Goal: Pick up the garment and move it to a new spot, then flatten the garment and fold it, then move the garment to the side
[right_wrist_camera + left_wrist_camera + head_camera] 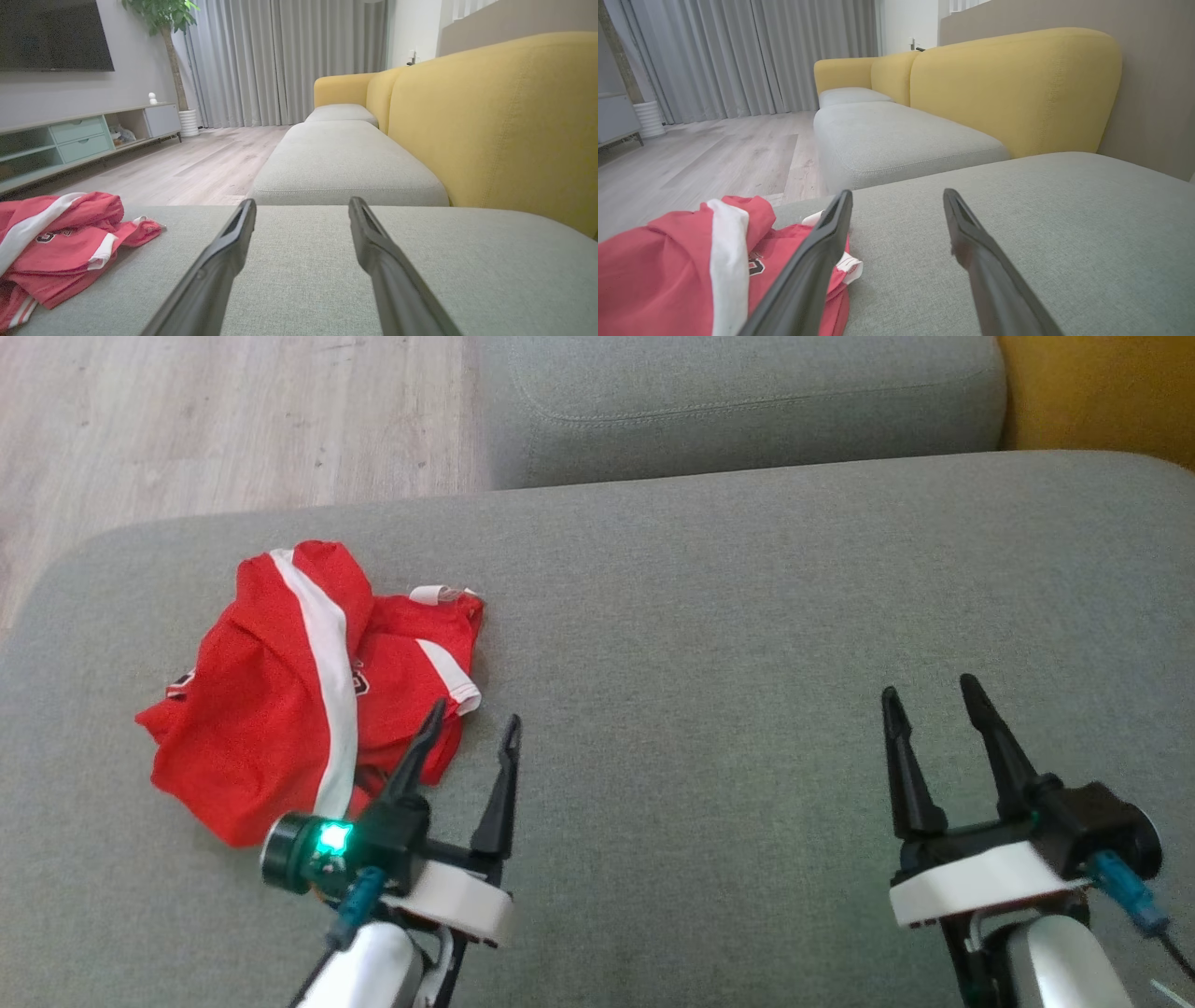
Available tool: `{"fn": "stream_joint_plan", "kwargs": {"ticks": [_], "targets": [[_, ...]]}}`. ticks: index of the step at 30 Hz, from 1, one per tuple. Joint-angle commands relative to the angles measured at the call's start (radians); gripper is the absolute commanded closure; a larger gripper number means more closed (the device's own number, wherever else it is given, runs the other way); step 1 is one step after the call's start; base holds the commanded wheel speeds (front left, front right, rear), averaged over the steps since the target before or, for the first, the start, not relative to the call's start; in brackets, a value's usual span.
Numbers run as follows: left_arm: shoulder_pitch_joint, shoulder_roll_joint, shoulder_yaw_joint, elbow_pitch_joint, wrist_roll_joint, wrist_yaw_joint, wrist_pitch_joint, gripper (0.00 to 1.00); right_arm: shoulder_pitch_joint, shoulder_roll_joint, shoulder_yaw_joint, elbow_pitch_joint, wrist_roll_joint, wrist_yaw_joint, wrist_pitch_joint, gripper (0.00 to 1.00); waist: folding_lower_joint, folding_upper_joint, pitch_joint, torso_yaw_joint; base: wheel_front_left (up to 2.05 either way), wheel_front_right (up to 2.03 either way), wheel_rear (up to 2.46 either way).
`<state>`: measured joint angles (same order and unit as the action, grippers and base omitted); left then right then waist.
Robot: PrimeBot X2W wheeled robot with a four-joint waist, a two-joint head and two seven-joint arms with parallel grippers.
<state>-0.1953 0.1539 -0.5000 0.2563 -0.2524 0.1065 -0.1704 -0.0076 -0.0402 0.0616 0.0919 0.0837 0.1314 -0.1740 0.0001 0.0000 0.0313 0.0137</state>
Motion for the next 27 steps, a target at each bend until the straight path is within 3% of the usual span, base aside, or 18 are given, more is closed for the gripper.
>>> {"fn": "stream_joint_plan", "kwargs": {"ticks": [1,8,18,27], "targets": [[-0.065,0.019,0.010,-0.028,0.031,0.010,-0.018,0.00,-0.044,-0.008,0.028,-0.037,-0.039,-0.001,-0.015,0.00,-0.0001,0.0000,0.000,0.001,0.00,0.00,0.00],[-0.068,0.005,-0.002,-0.037,0.021,0.032,-0.038,0.00,-0.044,-0.009,0.037,-0.054,-0.047,-0.001,-0.035,0.00,-0.0001,0.0000,0.000,0.007,0.00,0.00,0.00],[-0.006,-0.054,0.103,-0.025,-0.077,-0.020,-0.068,0.00,-0.023,-0.009,0.020,-0.051,0.023,-0.001,-0.065,0.00,-0.0001,0.0000,0.003,0.013,0.00,0.00,0.00],[0.005,-0.073,0.112,0.091,-0.023,-0.041,-0.091,0.00,-0.014,-0.010,0.023,0.031,-0.002,-0.001,-0.088,0.00,-0.0001,0.0000,0.000,0.013,0.00,0.00,0.00]]}}
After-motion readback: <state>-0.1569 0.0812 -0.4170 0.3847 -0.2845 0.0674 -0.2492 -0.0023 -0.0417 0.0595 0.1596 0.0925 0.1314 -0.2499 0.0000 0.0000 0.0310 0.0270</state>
